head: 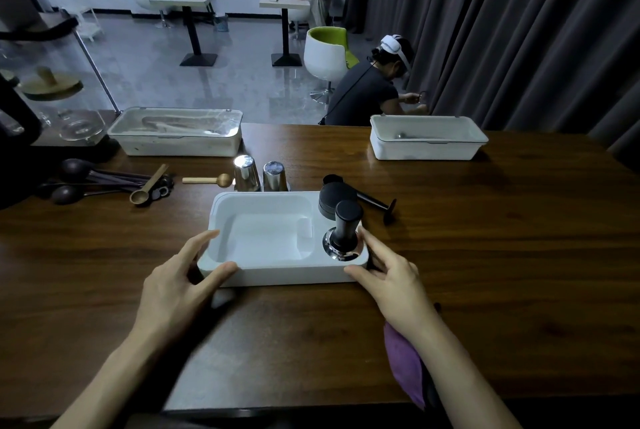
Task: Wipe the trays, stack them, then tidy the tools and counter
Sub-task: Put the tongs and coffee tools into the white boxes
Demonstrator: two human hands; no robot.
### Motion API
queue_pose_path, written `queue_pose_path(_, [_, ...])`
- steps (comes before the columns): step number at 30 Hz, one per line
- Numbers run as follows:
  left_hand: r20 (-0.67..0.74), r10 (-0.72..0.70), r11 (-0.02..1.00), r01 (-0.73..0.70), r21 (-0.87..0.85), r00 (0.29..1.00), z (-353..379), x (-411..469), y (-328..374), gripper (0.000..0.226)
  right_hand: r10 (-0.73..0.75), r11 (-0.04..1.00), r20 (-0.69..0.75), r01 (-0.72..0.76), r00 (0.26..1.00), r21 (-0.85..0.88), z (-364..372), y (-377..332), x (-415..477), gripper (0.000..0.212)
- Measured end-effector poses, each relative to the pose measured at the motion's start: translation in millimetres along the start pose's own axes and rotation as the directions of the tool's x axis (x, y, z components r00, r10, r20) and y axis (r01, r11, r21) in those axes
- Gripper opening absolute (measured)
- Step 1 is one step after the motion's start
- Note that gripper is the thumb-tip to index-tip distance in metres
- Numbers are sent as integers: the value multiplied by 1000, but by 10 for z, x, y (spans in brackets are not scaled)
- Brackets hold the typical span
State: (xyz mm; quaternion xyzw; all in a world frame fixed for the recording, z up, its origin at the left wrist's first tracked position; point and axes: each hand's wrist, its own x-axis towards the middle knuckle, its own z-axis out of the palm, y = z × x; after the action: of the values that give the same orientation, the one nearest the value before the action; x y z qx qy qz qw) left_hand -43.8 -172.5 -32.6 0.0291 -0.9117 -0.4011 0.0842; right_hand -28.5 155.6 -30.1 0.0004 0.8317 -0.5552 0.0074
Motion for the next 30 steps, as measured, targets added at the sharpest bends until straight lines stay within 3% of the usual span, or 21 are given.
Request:
queue_pose_path(8, [32,94,995,-94,11,995,298,-143,303,62,57,998,-94,-54,994,36,-398,156,-245,77])
queue_pose_path(13, [116,141,989,-145,26,983,517,-147,574,77,88,996,-152,-81,984,48,-740,293,-328,75])
queue_pose_path(18, [207,195,977,-208,42,959,703,21,863,76,76,996,-227,-66,971,52,-995,431,-210,74])
queue_pose_path(21, [227,206,969,-231,88,952,728,191,975,69,59,996,-240,-41,969,81,-1067,478,-144,82])
queue_pose_path(24, [80,285,920,-296,258,955,761,396,1131,53,49,994,-269,-22,962,104,-1054,508,-162,92])
queue_pose_path(26, [12,384,879,-369,302,923,860,569,1264,36,30,995,-301,-1,953,95,-1026,531,-185,88])
queue_pose_path(30, [146,508,795,-528,300,849,1196,1057,1515,26,15,997,-324,11,946,77,-981,588,-201,70])
